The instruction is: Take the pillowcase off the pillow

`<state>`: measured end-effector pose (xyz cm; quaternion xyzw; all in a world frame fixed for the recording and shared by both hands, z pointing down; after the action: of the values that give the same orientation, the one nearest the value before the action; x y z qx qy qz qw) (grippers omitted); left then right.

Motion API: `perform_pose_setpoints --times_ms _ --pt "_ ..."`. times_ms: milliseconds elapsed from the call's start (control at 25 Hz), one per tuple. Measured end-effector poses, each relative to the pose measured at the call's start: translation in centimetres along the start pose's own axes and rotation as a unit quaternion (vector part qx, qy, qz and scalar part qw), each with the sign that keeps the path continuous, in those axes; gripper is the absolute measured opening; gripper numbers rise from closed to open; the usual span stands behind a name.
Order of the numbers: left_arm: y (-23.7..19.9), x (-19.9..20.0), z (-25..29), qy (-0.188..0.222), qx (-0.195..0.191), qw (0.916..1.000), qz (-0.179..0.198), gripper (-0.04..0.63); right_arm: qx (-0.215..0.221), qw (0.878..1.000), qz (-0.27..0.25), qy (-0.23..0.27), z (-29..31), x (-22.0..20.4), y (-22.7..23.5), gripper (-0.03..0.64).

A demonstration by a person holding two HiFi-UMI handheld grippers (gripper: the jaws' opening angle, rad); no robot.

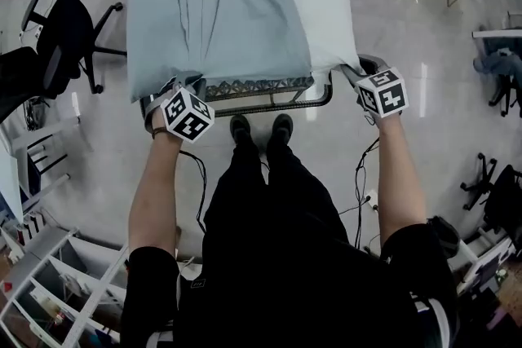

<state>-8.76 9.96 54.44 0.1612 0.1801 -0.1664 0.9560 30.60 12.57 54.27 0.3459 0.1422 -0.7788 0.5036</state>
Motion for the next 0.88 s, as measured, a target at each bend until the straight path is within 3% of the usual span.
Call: perform_pose_setpoints --times_ms 120,240,360,520,640,760,880 --pt "-2.7 -3.5 -1.3 -0.007 0.012 0.9999 -0.007 0.011 -0.003 1.000 0.016 0.001 -0.2 -0.1 0.2 0.147" --pt "-3.6 -4.3 -2.1 -0.006 0.022 0.9997 -0.004 0.011 -0.016 1.000 0.021 -0.005 -0.3 -0.4 -0.2 0.147" --pt "-1.6 -1.0 -2.5 0.029 0.025 0.9986 0.037 0.012 -0.028 0.999 0.014 -0.017 0.0 -0.3 -0.7 0.144" --pt "3.5 4.5 -1.4 0.097 -0.028 0.9933 0.055 0.176 -0.036 0.999 0.030 -0.017 -0.2 -0.2 -1.0 0.146" --pt "5.2 6.3 0.8 0.105 -0.038 0.9915 0.066 0.212 -0.041 0.999 0.028 -0.019 -0.3 -0.2 -1.5 0.146" --pt "4.8 6.5 2.7 0.099 -0.016 0.9921 0.076 0.208 -0.049 0.998 0.030 -0.016 -0.3 -0.5 -1.9 0.144" --pt "4.0 5.8 2.7 0.087 0.000 0.9919 0.092 0.039 -0.067 0.997 0.030 -0.009 -0.4 -0.7 -1.9 0.138"
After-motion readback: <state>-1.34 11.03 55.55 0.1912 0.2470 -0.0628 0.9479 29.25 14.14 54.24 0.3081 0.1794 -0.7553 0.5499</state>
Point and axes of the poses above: the fingertips, and each gripper's own axes: z forward along the fingers, y to its right, x out of its top, the point moved 4 cm from there along -z, backward along the fingers, and after that the axes turned 8 degrees about y, right-handed, at the moved point
